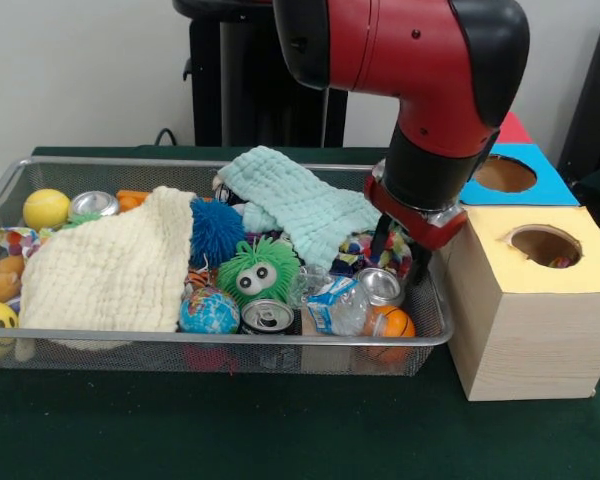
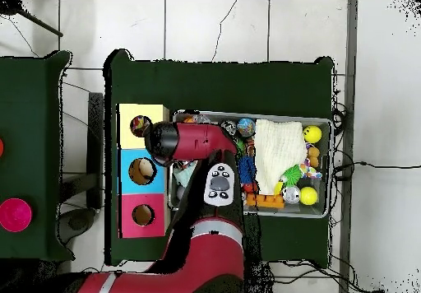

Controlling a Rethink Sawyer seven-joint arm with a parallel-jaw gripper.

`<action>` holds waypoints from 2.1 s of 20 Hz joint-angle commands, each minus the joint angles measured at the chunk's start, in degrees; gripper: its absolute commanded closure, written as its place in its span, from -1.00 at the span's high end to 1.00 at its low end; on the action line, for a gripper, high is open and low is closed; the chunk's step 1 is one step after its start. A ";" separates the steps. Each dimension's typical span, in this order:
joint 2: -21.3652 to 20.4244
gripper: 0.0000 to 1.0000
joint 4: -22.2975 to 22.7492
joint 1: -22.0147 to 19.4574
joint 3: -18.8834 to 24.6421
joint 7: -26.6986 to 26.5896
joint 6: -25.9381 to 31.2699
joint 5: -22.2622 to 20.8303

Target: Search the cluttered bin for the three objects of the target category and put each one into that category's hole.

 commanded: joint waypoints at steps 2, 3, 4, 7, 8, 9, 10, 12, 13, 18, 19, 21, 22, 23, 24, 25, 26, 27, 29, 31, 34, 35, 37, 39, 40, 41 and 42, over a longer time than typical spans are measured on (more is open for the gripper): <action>-1.79 1.00 8.29 -1.24 3.01 2.73 -1.88 0.12; -1.06 1.00 8.19 -1.61 3.20 2.46 -2.83 -0.13; -0.29 1.00 8.14 -1.90 3.41 2.38 -3.77 -0.27; 1.29 1.00 7.73 -1.68 3.52 2.83 -5.35 -0.50; 1.64 1.00 7.66 -1.37 3.44 3.20 -5.65 -0.50; 1.99 1.00 7.44 -1.02 3.34 3.51 -5.82 -0.50; 2.35 1.00 7.30 -0.85 3.29 3.88 -6.14 -0.37; 3.58 1.00 6.24 -0.44 2.99 4.09 -6.14 -0.53; 3.77 1.00 6.07 -0.23 2.84 4.22 -6.43 -0.61; 4.85 -1.00 4.57 0.09 2.41 3.72 -3.96 -0.55; 5.06 -1.00 4.17 0.05 2.42 3.47 -2.92 -0.52; 5.50 -1.00 3.43 0.23 2.25 3.35 -1.45 -0.50; 5.72 -1.00 3.10 0.46 2.07 3.47 -1.02 -0.52; 5.85 -1.00 3.04 0.59 2.11 3.45 -1.34 -0.57; 5.87 -1.00 3.28 0.73 2.15 3.67 -1.91 -0.51; 5.98 -1.00 3.06 1.04 1.95 3.71 -2.28 -0.76; 5.98 -1.00 2.82 1.43 1.55 3.76 -2.36 -1.09; 5.96 -1.00 2.64 1.69 1.39 4.04 -2.35 -1.01; 5.61 -1.00 3.06 2.34 1.07 4.99 -3.18 -0.67; 3.92 -1.00 4.72 1.80 1.97 5.57 -6.55 0.41; -3.22 -1.00 5.47 1.45 1.23 5.75 -0.81 2.36; -5.53 -1.00 4.52 1.74 0.43 5.48 2.83 2.41; -8.54 -1.00 2.85 1.55 -0.02 4.47 7.96 2.46; -9.95 -1.00 1.15 1.30 -0.30 3.78 11.48 2.20; -10.50 -1.00 0.29 1.04 -0.26 3.38 13.43 2.13; -10.87 -1.00 0.03 0.62 0.07 3.17 14.22 2.23; -11.25 -1.00 -0.23 0.20 0.40 2.96 15.01 2.34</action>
